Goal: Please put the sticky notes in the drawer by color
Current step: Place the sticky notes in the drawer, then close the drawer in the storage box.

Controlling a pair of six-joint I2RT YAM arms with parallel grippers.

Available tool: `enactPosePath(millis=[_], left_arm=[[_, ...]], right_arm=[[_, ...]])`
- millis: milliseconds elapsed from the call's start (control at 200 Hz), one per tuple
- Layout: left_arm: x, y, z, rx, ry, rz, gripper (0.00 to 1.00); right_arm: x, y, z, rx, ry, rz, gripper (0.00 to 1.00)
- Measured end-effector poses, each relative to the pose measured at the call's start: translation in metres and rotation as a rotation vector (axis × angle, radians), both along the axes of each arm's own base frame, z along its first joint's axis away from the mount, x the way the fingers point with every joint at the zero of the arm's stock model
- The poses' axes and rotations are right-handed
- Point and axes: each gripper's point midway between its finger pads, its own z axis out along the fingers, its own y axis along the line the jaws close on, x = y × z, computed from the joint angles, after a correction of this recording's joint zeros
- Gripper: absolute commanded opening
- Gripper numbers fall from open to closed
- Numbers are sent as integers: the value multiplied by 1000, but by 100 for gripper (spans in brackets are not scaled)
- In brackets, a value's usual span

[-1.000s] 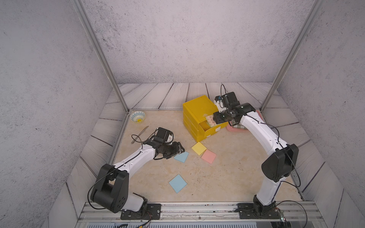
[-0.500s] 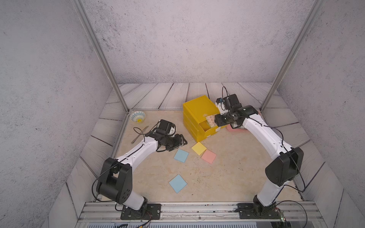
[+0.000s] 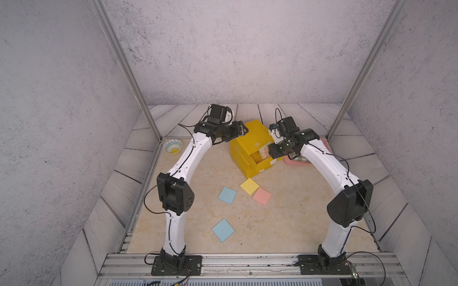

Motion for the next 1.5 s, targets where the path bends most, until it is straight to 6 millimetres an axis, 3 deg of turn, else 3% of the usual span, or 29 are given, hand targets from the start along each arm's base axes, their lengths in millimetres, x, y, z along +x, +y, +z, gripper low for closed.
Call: enactPosePath(millis=[95, 180, 415, 580, 690, 811, 886, 921, 1056, 1211, 1496], left_arm=[[15, -15, -27, 3, 34, -29, 71], [18, -23, -26, -6, 15, -52, 71], [9, -20, -26, 15, 28, -62, 72], [8, -20, -26, 19, 24, -71, 72], [7, -20, -26, 22, 23, -74, 72], [5, -17, -24, 31, 36, -73, 72], [8, -13, -22, 36, 39, -66, 71], [10, -10, -22, 36, 41, -61, 71], [22, 3, -21, 35, 35, -33, 71], [31, 4, -23, 16, 26, -36, 70], [28, -13, -28, 8, 15, -73, 70]], right_arm=[[2, 1, -5, -8, 8, 5, 51], [0, 0, -6, -14, 18, 6, 51], [-4, -2, -3, -12, 22, 3, 51], [-17, -7, 26, 19, -31, -6, 51], [-44, -18, 50, 66, -87, -22, 50], [-78, -32, 54, 114, -118, -49, 36], [-91, -37, 42, 122, -105, -57, 12], [-93, -36, 33, 125, -89, -58, 7], [-90, -29, -1, 133, -13, -67, 6], [-75, -16, -25, 142, 43, -60, 6], [-37, 4, -21, 179, 5, -47, 6]])
